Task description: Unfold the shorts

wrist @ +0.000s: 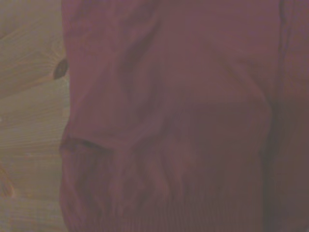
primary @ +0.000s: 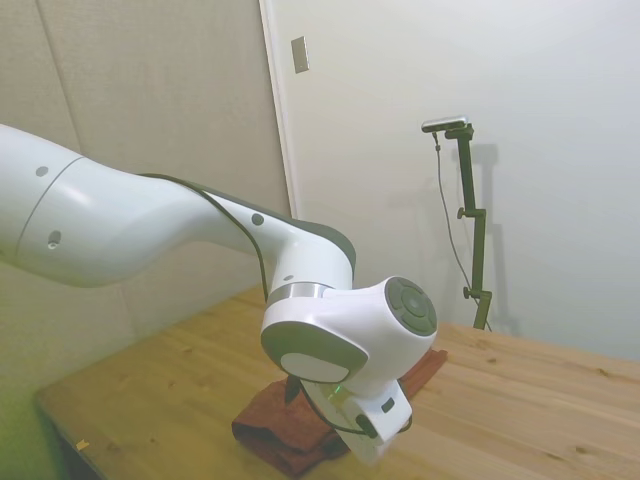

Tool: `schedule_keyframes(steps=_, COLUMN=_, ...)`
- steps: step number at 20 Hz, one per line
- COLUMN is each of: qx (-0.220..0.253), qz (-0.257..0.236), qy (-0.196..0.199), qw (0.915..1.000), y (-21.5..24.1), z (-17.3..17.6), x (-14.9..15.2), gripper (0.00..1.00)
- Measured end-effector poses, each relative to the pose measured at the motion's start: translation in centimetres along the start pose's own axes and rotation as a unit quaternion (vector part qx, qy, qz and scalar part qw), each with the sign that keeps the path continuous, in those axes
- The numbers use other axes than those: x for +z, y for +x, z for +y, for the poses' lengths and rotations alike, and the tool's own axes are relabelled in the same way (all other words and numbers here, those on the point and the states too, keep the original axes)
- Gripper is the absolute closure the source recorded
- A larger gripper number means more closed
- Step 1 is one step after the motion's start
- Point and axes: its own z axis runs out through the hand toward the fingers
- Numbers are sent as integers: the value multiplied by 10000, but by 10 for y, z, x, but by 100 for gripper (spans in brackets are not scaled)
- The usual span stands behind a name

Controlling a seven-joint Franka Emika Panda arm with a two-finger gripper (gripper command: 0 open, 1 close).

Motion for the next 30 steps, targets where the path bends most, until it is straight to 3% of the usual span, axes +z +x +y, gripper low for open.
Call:
schedule_keyframes(steps=12, qx=-144, qz=-236, qy=-45, qw=9996, y=1, z=1, x=24, gripper=0)
schedule_keyframes(steps=13, qx=-151, qz=-239, qy=-42, qw=9996, y=1, z=2, x=24, gripper=100)
schedule_keyframes(steps=30, qx=-147, qz=-216, qy=6, qw=9997, y=2, z=5, x=22, gripper=100)
